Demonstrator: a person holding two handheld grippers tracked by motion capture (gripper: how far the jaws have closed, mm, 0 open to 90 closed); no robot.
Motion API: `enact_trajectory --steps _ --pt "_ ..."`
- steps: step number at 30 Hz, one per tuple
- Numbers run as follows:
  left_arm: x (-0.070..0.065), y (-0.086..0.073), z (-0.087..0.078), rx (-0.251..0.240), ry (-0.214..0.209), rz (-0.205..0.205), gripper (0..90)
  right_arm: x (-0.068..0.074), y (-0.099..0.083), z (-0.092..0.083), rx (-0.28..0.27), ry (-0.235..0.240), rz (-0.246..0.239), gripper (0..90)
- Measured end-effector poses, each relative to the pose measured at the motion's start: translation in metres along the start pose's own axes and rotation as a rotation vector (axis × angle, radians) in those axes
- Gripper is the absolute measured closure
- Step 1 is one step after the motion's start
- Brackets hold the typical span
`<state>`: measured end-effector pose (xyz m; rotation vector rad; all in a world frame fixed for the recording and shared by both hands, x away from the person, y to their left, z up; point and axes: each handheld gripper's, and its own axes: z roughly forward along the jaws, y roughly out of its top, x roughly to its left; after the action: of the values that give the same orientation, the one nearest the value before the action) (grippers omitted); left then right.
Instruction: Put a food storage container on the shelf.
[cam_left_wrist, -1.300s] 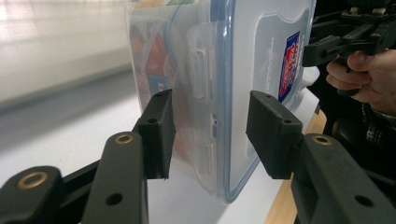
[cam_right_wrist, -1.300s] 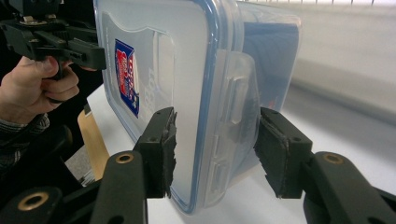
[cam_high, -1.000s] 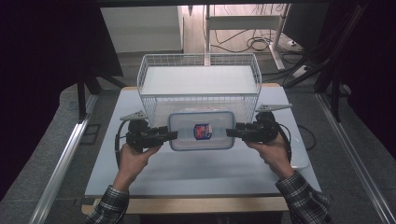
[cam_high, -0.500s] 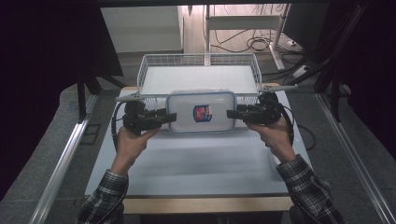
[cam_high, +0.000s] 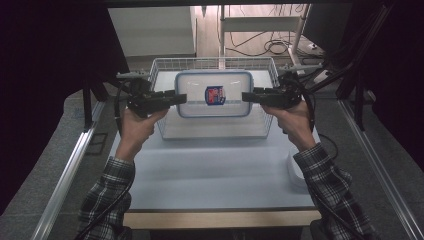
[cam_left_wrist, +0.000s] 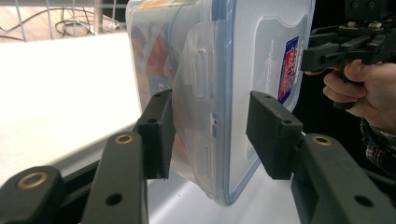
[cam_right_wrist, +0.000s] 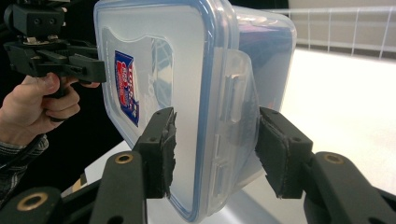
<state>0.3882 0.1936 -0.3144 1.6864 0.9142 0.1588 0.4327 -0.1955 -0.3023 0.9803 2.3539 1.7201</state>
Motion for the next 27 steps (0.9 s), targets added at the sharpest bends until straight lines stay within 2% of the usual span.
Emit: enact_trajectory --steps 8,12,21,27 --pt "0.013 0.019 0.007 -0.007 -0.007 -0.004 52.2 -0.009 0.019 0.004 -0.009 -0.010 0.006 49.8" --pt "0.021 0.025 0.013 -0.008 -0.010 -0.022 52.0 -0.016 0.025 0.009 -0.007 -0.016 0.013 49.7" --pt "0.043 0.025 0.029 0.001 -0.016 -0.055 51.4 -0.033 0.028 0.022 0.001 -0.039 0.038 49.4" --pt "0.050 0.024 0.035 0.017 -0.003 -0.074 50.8 -0.042 0.028 0.029 0.005 -0.048 0.052 48.9"
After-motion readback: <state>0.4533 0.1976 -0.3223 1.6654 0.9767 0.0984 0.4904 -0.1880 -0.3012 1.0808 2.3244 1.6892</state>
